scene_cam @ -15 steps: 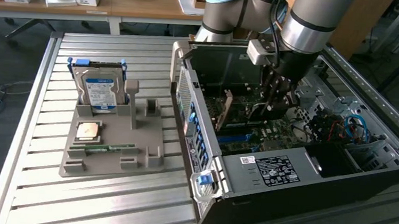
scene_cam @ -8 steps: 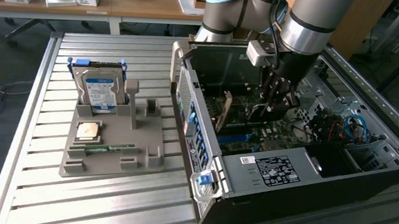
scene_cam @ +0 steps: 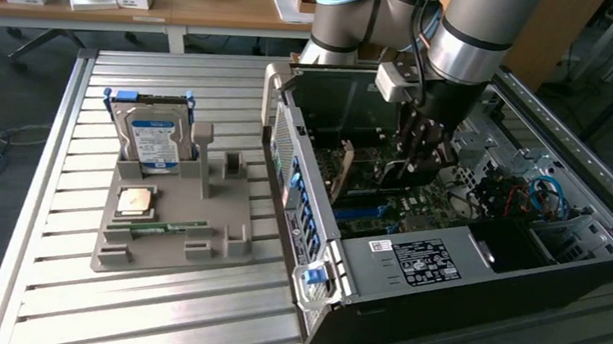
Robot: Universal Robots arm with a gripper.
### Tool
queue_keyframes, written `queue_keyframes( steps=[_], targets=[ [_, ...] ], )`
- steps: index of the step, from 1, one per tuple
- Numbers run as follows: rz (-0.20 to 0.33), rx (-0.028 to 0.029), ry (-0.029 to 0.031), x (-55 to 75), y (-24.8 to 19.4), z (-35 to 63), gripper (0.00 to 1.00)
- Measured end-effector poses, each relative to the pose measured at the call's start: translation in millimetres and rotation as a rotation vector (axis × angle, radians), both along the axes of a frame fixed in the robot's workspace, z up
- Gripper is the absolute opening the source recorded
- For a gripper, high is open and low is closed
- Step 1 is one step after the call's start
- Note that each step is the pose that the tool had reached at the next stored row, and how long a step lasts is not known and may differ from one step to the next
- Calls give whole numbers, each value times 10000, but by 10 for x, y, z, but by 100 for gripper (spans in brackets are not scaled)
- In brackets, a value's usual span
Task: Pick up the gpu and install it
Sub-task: 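Insert the gpu into the slot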
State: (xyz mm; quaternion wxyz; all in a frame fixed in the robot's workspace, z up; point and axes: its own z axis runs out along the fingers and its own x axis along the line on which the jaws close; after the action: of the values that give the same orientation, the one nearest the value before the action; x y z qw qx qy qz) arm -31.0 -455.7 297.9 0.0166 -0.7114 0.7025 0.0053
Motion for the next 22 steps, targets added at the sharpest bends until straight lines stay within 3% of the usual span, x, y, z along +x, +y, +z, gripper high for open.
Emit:
queue_keyframes(
  steps=[14, 22],
  targets=[
    [-1, 1, 0, 0, 0, -173, 26],
    [-1, 2, -1, -39, 1, -177, 26]
  ],
)
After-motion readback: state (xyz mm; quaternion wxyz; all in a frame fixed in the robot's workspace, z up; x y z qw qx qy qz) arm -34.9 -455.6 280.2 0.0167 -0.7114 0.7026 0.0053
